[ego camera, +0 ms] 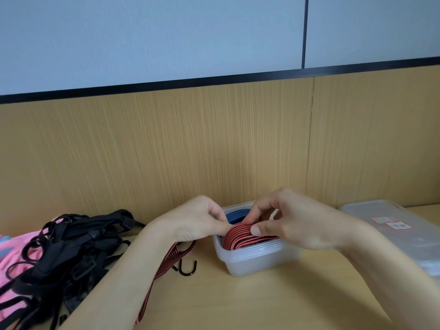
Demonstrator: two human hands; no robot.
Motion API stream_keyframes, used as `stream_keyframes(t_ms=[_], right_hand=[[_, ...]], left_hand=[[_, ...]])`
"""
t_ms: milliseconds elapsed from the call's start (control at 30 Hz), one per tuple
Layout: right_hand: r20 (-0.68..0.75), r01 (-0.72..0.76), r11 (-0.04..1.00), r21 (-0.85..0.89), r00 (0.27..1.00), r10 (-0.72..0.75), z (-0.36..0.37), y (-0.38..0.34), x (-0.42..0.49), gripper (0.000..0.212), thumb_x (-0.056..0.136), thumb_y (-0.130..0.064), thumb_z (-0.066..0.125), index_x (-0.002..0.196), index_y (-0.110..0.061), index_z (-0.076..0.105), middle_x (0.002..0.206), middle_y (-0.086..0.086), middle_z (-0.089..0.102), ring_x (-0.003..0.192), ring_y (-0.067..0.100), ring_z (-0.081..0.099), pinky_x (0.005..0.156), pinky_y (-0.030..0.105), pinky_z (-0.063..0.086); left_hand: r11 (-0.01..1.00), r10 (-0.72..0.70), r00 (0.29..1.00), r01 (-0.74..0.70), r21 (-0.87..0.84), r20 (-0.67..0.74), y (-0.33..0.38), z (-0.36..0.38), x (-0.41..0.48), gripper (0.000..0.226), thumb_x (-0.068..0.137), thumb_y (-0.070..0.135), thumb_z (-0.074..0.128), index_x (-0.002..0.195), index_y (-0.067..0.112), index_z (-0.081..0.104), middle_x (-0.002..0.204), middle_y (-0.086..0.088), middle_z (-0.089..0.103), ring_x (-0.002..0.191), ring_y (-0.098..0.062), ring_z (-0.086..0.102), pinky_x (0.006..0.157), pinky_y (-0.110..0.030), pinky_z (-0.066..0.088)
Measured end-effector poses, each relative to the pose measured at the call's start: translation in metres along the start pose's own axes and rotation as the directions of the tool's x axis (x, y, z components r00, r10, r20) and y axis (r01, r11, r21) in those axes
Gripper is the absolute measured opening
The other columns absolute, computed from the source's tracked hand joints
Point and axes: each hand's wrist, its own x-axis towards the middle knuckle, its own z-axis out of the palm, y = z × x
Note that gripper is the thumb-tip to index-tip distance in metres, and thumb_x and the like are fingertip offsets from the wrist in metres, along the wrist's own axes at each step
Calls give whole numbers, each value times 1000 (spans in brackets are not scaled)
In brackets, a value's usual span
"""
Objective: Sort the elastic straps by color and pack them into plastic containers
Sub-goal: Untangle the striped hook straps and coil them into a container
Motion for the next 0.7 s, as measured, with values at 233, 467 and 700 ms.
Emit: stream_keyframes(t_ms=[233,467,700], right_hand=[[12,35,998,-52,999,-34,0,4,0,10,92,-29,74,98,-34,79,96,-13,69,88,7,62,78,21,48],[82,51,998,-46,996,-47,-6,4,-6,19,94,-18,70,103,-32,78,96,-12,70,82,-3,61,74,11,43],[131,39,985,-170,991,-16,-5,1,0,18,97,-23,66,107,-33,76,99,-10,69,90,7,61,82,25,48]], left_hand=[[989,134,989,-137,-56,-63,1,2,0,38,52,55,86,71,27,67,113,-4,72,108,-22,68,102,-48,52],[982,185,978,-187,-15,-99,-2,7,4,24,73,39,87,75,23,70,79,7,71,69,1,61,72,-23,50],[990,139,989,-141,-32,-60,2,5,4,19,78,31,86,75,24,69,75,10,67,68,-1,58,71,-23,48]])
